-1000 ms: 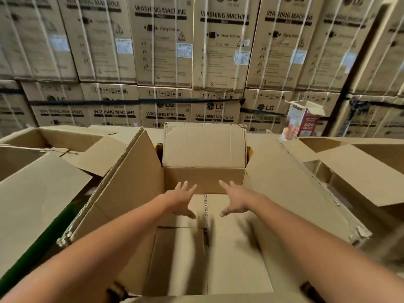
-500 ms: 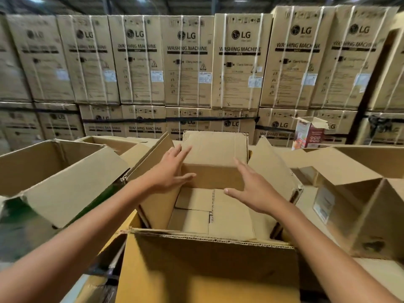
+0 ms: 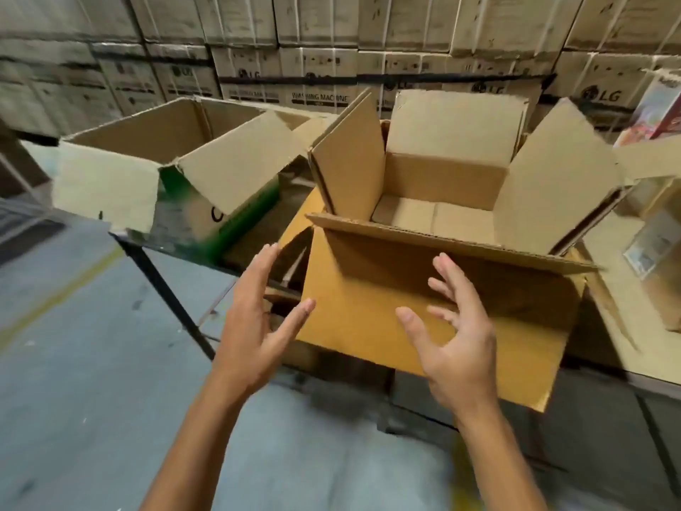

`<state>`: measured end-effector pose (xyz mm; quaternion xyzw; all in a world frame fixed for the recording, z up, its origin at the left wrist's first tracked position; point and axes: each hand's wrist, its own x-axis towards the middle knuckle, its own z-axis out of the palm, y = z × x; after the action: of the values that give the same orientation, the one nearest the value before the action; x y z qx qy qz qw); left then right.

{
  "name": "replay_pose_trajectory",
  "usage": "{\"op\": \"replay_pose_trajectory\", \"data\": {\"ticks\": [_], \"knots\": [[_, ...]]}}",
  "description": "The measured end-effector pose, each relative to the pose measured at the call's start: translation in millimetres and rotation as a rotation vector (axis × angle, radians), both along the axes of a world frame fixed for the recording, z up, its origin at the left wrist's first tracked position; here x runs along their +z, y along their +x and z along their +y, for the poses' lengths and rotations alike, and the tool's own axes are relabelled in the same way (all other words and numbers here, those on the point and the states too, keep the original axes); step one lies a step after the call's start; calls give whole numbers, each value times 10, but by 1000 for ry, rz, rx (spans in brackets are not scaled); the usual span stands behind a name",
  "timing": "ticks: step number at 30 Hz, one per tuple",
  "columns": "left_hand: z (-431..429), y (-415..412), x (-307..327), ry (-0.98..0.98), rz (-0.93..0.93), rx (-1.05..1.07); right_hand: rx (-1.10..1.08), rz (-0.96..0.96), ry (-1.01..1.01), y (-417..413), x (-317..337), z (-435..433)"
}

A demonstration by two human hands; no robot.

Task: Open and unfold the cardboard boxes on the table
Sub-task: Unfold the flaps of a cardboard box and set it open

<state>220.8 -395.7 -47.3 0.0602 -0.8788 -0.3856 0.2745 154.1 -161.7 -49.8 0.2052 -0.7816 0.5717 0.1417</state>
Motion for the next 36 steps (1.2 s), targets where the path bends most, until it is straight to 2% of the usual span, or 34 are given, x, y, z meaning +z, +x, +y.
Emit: {"op": "replay_pose_trajectory", "data": {"ticks": [5,8,13,20,26,30,36], "knots": [[-512,764,-821,9,-161,195,186,-199,142,364,-751,-749],[-926,1205,-1206,54,-195,321,325,-290,231,602,-1065,-1345],[-1655,1816,-1613,104,-252,441,456,-330,385,1017,-1471,-2402],[-2835,2360,-1838,139,-246,517,522,-382,414,1409,-1652,-3778],[-3744,2635,-1859,166,-239,565,592,-343,455,1546,-1615,-4804],[-4370,2728,-1905,128,-221,627,629,-333,463,1474,-1619,-5451],[-5581,2648,-1916,-19,-219,735,675,-208,515,1103,-1840,-6614]]}}
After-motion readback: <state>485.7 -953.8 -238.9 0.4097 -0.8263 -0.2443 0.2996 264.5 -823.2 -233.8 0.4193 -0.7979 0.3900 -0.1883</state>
